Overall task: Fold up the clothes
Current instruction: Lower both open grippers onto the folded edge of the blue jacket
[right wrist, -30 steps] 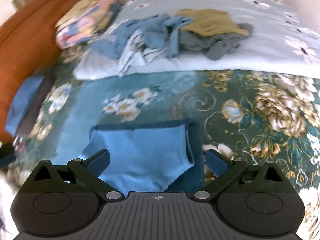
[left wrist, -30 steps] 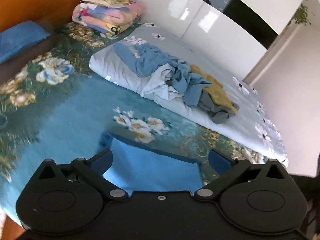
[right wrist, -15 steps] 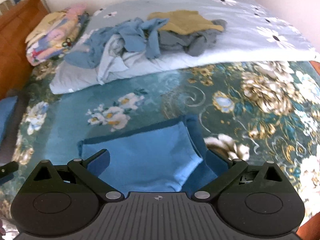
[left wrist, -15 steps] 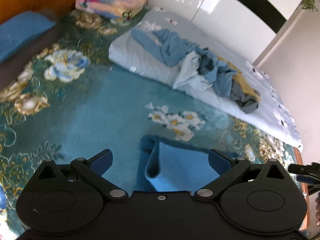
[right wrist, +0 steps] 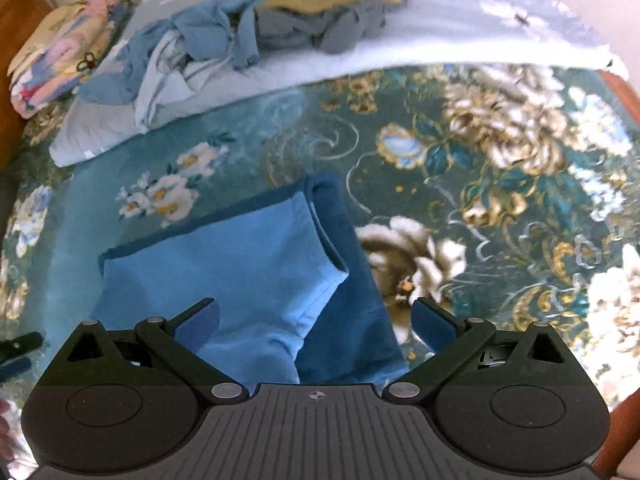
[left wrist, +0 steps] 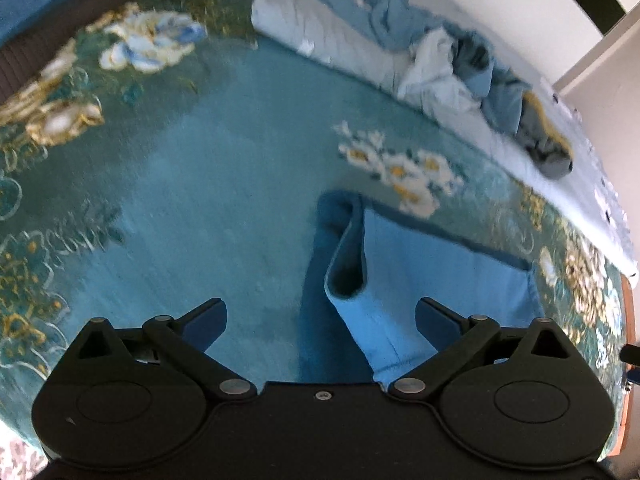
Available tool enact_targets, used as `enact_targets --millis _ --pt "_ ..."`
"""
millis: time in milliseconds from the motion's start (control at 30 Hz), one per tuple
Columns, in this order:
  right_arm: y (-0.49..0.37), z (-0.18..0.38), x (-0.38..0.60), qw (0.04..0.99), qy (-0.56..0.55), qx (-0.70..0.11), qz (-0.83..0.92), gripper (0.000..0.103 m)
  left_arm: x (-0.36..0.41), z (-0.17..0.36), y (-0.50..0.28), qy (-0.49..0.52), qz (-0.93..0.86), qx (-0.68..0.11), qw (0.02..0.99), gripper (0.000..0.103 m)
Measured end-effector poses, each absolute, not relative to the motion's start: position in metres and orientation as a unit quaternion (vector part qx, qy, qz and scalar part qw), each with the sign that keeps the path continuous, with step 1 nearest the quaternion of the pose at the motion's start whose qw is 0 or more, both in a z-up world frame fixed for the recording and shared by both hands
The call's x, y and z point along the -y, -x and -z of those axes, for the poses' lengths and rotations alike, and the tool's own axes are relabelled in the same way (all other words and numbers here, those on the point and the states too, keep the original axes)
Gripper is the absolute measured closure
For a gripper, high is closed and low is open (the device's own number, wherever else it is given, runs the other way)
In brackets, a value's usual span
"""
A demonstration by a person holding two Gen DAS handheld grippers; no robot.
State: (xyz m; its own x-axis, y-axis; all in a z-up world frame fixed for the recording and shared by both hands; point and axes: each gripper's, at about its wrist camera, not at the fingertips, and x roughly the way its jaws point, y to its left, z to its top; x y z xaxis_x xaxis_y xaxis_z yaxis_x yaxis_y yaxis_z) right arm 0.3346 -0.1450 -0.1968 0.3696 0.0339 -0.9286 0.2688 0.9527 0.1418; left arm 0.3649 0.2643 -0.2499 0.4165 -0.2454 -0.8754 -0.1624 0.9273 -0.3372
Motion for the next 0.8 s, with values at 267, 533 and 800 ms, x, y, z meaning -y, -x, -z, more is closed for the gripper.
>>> enact_targets --millis 267,533,800 --pt "-0.373 0.268 0.189 0.791 -0.156 -0.591 0.028 0.000 -0.243 0.286 -0.388 0.205 -0.020 -0.585 0.785 0.003" --pt "-0.402 0.326 0.228 0.765 -0.206 -0.609 -0.044 0.000 -0.224 0.318 -0.414 0.182 -0.031 -0.610 0.770 0.004" --pt "-0.425 0.362 0.238 0.732 -0.225 -0.628 -0.138 0.000 -0.230 0.340 -0.432 0.170 0.013 -0.637 0.752 0.004"
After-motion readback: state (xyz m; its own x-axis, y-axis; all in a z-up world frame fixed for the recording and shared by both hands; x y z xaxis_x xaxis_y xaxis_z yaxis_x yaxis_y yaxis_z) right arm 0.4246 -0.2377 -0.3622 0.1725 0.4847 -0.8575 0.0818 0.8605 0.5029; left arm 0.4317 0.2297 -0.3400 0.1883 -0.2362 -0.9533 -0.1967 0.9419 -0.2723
